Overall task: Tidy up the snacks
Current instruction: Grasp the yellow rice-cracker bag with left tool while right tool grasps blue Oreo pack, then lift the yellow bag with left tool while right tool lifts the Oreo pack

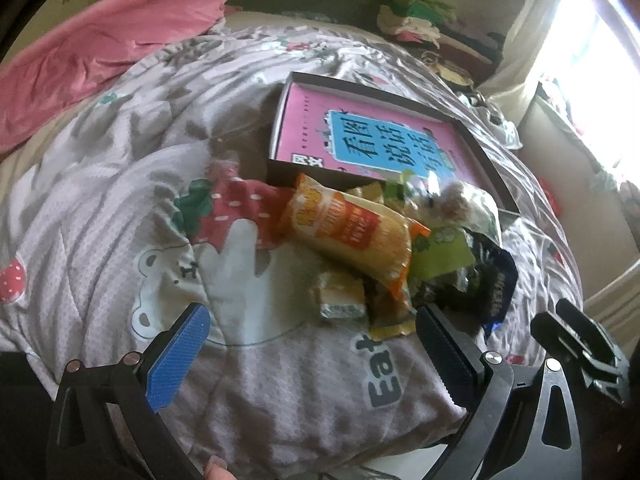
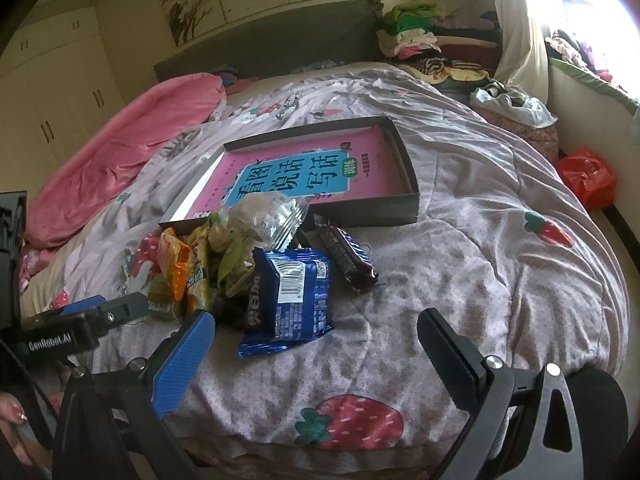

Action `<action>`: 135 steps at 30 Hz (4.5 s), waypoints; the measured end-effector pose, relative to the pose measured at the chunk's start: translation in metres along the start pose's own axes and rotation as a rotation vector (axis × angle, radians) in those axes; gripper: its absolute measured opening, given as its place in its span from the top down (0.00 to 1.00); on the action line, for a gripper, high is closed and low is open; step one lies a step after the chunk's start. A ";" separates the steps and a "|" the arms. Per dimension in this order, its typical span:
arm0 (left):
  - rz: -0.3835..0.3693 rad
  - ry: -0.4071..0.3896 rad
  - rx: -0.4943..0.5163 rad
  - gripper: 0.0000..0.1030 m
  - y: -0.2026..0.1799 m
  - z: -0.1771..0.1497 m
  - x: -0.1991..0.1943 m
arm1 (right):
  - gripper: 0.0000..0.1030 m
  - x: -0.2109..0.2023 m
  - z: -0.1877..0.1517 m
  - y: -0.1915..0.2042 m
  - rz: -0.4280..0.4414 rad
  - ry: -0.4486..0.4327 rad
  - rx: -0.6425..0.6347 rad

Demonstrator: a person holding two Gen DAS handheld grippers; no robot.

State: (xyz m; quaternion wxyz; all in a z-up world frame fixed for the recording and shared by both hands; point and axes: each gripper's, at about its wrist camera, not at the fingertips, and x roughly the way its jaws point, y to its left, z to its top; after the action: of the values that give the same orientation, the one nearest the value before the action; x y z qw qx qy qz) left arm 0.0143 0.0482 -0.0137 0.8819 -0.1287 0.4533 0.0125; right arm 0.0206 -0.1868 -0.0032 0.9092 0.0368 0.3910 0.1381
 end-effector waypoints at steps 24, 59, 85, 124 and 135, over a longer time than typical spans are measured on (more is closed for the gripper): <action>-0.290 0.155 -0.375 0.01 0.034 0.048 0.053 | 0.01 0.030 0.005 0.005 0.025 0.050 -0.021; -0.416 0.205 -0.466 0.46 0.039 0.052 0.084 | 0.59 0.058 0.017 -0.017 0.272 0.102 0.069; -0.344 0.045 -0.197 0.50 0.008 0.061 0.034 | 0.77 0.026 0.020 -0.038 0.253 0.036 0.116; -0.218 -0.048 -0.058 0.56 -0.027 0.076 0.015 | 0.77 0.012 0.058 -0.067 0.270 -0.156 0.175; -0.167 -0.064 -0.057 0.57 -0.032 0.098 0.029 | 0.77 0.026 0.071 -0.077 0.275 -0.179 0.183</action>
State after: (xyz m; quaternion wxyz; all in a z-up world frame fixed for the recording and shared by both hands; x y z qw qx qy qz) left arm 0.1143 0.0384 0.0242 0.8899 -0.1905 0.4122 -0.0444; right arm 0.1064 -0.2505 0.0141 0.9057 0.1846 0.3109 0.2214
